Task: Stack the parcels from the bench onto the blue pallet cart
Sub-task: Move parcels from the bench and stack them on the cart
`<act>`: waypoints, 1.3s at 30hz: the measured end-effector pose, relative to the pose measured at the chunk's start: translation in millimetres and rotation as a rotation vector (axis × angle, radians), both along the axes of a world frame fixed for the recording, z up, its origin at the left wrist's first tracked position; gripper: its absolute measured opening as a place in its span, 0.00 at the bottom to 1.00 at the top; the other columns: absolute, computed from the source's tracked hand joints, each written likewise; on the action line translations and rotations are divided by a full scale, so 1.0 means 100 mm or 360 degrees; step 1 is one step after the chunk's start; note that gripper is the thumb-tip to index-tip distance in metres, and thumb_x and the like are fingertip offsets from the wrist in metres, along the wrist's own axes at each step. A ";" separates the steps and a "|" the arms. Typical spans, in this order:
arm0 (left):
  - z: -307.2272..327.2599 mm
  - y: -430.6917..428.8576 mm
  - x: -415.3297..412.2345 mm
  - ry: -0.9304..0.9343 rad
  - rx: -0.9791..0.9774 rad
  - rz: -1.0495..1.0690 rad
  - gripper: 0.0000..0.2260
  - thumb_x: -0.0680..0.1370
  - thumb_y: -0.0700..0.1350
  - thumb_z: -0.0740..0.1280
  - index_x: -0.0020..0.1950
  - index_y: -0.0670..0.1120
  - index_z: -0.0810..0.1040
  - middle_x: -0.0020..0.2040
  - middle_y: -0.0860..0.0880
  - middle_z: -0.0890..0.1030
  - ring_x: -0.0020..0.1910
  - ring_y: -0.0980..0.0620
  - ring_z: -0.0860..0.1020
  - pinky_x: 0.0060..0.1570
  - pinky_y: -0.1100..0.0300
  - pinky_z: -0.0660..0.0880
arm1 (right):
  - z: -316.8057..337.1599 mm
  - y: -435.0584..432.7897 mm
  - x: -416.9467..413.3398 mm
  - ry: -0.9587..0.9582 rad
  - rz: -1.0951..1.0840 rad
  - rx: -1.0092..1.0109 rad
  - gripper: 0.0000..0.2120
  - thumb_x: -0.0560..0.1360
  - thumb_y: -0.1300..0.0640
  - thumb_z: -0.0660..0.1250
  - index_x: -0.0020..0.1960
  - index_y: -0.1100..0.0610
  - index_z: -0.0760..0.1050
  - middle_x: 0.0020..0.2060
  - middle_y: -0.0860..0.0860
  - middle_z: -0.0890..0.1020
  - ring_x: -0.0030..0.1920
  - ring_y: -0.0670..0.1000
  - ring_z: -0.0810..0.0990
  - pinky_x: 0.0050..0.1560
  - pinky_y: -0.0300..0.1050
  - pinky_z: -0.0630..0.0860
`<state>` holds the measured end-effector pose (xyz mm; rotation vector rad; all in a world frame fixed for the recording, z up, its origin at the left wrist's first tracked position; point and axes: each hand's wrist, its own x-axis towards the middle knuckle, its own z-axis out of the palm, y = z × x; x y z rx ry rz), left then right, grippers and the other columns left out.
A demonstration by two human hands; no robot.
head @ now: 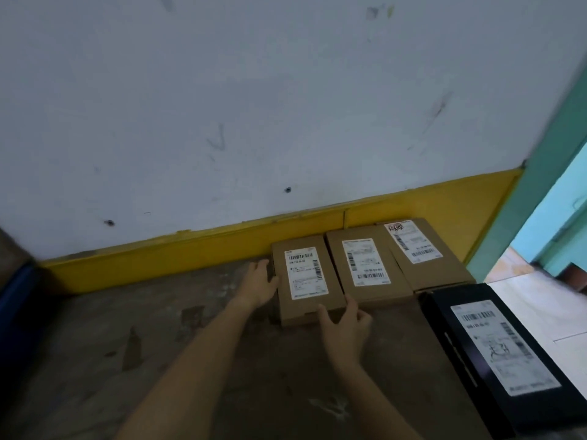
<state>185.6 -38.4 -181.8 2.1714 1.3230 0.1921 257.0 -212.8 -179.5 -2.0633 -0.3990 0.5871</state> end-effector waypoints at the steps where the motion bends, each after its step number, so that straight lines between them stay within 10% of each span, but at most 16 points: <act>1: -0.04 0.03 0.01 -0.0006 -0.0002 0.0021 0.25 0.79 0.47 0.61 0.74 0.43 0.59 0.73 0.42 0.62 0.72 0.44 0.62 0.69 0.53 0.61 | -0.03 0.06 0.00 -0.0028 -0.0035 -0.0023 0.33 0.74 0.47 0.66 0.73 0.53 0.57 0.64 0.57 0.61 0.60 0.54 0.67 0.59 0.47 0.71; 39: 0.35 0.15 -0.33 -0.0137 -0.0170 -0.0104 0.26 0.78 0.53 0.62 0.75 0.53 0.58 0.72 0.42 0.55 0.69 0.40 0.64 0.65 0.50 0.68 | 0.12 0.00 -0.66 -0.0152 0.0216 -0.0220 0.27 0.77 0.47 0.62 0.73 0.42 0.57 0.71 0.54 0.50 0.71 0.55 0.52 0.67 0.50 0.63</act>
